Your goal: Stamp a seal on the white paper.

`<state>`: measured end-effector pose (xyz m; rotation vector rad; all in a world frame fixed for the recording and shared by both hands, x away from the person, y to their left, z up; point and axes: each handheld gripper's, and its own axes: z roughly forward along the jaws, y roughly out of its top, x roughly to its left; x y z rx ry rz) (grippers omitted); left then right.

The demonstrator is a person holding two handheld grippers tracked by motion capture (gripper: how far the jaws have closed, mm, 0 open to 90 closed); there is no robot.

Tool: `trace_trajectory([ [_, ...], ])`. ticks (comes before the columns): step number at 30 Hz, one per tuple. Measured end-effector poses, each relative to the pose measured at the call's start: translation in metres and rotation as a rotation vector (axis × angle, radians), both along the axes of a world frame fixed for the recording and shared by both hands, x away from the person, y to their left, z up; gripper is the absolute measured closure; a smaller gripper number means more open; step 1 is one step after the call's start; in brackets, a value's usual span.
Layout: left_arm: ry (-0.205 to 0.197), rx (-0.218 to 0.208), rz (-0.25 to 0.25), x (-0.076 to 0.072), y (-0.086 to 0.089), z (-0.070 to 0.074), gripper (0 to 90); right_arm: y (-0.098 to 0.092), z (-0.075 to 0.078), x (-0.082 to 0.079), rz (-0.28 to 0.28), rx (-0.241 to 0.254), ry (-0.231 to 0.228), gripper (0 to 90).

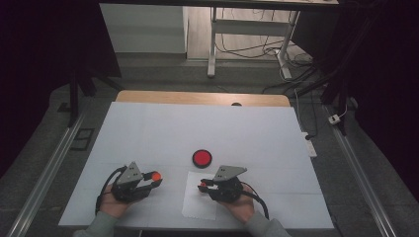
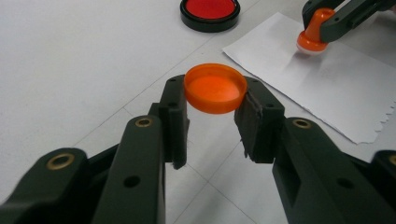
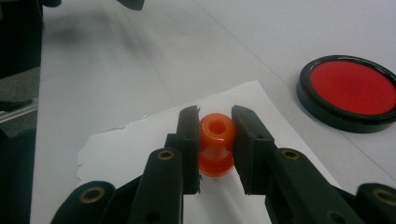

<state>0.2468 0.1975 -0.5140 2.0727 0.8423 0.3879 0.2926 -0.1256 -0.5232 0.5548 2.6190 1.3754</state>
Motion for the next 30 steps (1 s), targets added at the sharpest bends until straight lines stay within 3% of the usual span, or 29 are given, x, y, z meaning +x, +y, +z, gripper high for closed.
trace_trajectory([
  [19,0.000,0.000,0.000,-0.0001,0.0000,-0.0002,64.8,0.0060,-0.0079,-0.0022,0.019,-0.065,-0.026,72.0],
  [30,0.002,0.000,0.000,-0.0004,-0.0004,-0.0004,64.8,0.0068,-0.0084,-0.0048,0.019,-0.079,-0.045,72.2],
])
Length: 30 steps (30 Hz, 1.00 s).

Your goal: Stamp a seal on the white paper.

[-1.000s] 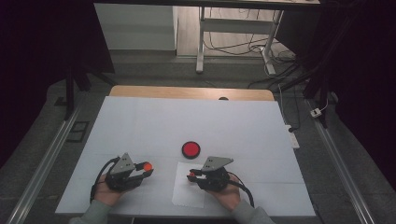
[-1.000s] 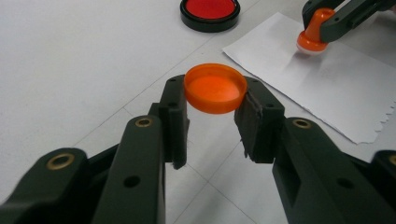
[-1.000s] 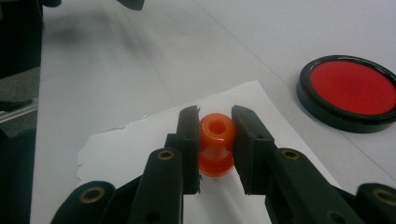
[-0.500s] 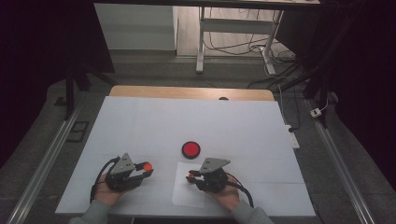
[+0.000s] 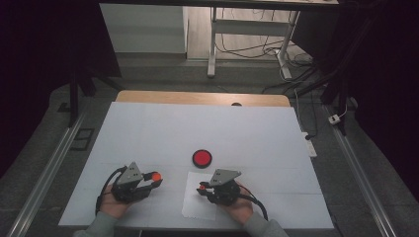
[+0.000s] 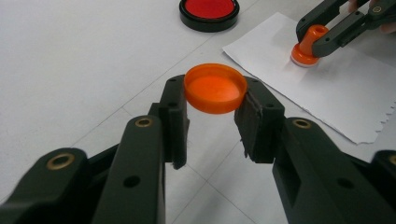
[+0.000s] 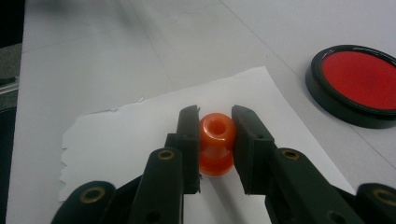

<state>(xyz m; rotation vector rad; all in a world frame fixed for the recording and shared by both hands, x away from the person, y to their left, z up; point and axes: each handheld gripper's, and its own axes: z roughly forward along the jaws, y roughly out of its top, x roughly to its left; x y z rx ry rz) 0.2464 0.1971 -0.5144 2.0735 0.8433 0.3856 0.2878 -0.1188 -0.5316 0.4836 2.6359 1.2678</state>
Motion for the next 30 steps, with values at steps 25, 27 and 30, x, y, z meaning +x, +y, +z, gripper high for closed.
trace_trajectory([
  [25,0.000,0.000,0.000,-0.0007,-0.0006,-0.0002,64.8,-0.0003,-0.0012,-0.0008,0.001,0.005,-0.006,72.4],
  [27,0.000,0.000,-0.001,-0.0008,-0.0007,-0.0001,64.8,-0.0003,-0.0012,-0.0007,0.001,0.005,-0.005,72.4],
  [30,0.002,0.000,-0.002,-0.0006,-0.0006,-0.0001,64.8,-0.0004,-0.0016,-0.0007,0.001,0.009,-0.006,72.4],
])
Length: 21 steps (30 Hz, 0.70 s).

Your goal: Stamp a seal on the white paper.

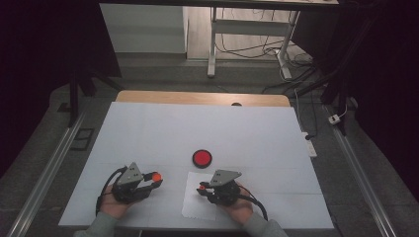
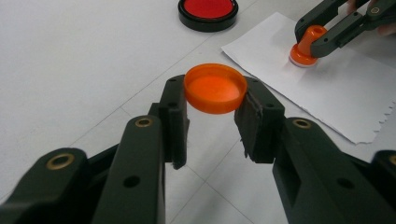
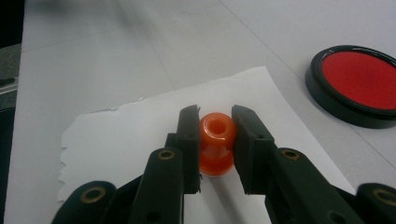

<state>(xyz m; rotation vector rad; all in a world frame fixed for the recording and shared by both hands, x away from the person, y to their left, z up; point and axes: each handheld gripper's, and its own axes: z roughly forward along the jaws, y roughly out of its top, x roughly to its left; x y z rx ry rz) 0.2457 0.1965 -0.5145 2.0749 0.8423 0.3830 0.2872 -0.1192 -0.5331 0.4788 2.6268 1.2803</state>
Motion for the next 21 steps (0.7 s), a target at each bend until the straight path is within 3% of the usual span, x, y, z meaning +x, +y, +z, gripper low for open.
trace_trajectory([
  [11,-0.003,-0.001,0.003,0.001,0.001,0.000,64.7,-0.003,0.002,0.003,-0.010,0.015,0.009,72.0],
  [14,-0.002,-0.004,0.005,0.001,0.002,0.000,64.8,-0.015,0.015,0.007,-0.044,0.149,0.008,72.0],
  [16,-0.001,-0.004,0.004,0.001,0.002,0.000,64.7,-0.024,0.024,0.011,-0.069,0.208,0.027,72.0],
  [21,-0.004,0.001,0.002,0.001,0.001,0.000,64.7,-0.041,0.028,0.016,-0.105,0.227,0.044,72.0],
])
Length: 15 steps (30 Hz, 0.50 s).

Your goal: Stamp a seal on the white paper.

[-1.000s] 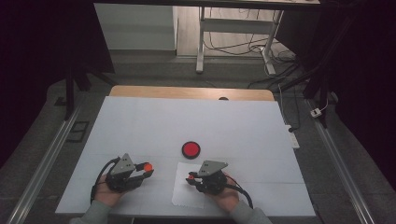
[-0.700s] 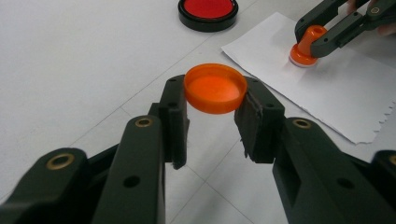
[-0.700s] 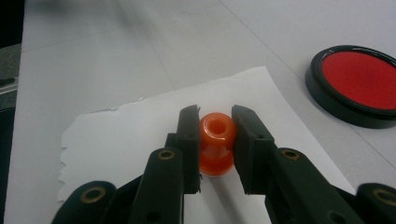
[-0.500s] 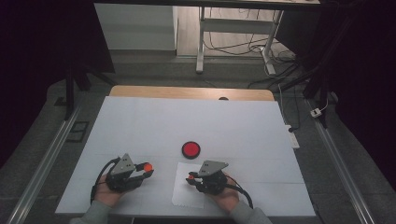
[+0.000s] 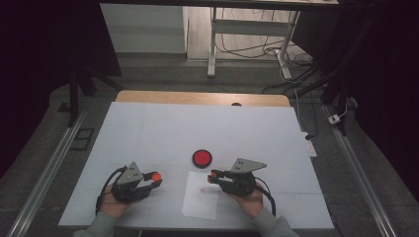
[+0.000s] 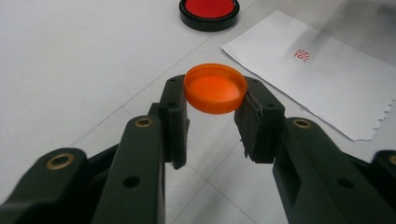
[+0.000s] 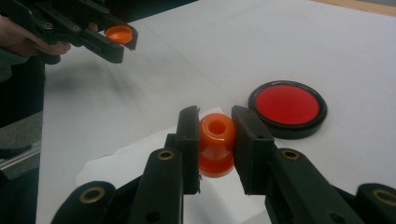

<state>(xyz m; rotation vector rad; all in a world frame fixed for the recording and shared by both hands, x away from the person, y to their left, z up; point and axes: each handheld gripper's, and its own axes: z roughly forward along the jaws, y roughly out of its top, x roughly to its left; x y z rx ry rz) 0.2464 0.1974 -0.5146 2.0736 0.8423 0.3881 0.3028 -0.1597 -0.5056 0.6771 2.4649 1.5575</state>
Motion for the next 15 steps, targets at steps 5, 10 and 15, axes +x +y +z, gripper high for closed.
trace_trajectory([
  [5,0.001,0.003,0.002,0.0007,-0.0003,-0.0004,64.7,-0.0057,0.0008,0.0029,-0.010,0.014,0.011,72.0],
  [10,0.001,0.001,0.000,0.0005,-0.0002,-0.0002,64.6,-0.0065,0.0033,0.0025,-0.006,0.015,0.011,72.0],
  [15,-0.001,0.002,0.001,0.0004,-0.0006,0.0000,64.6,-0.0078,0.0059,0.0023,-0.008,0.022,0.002,72.0],
])
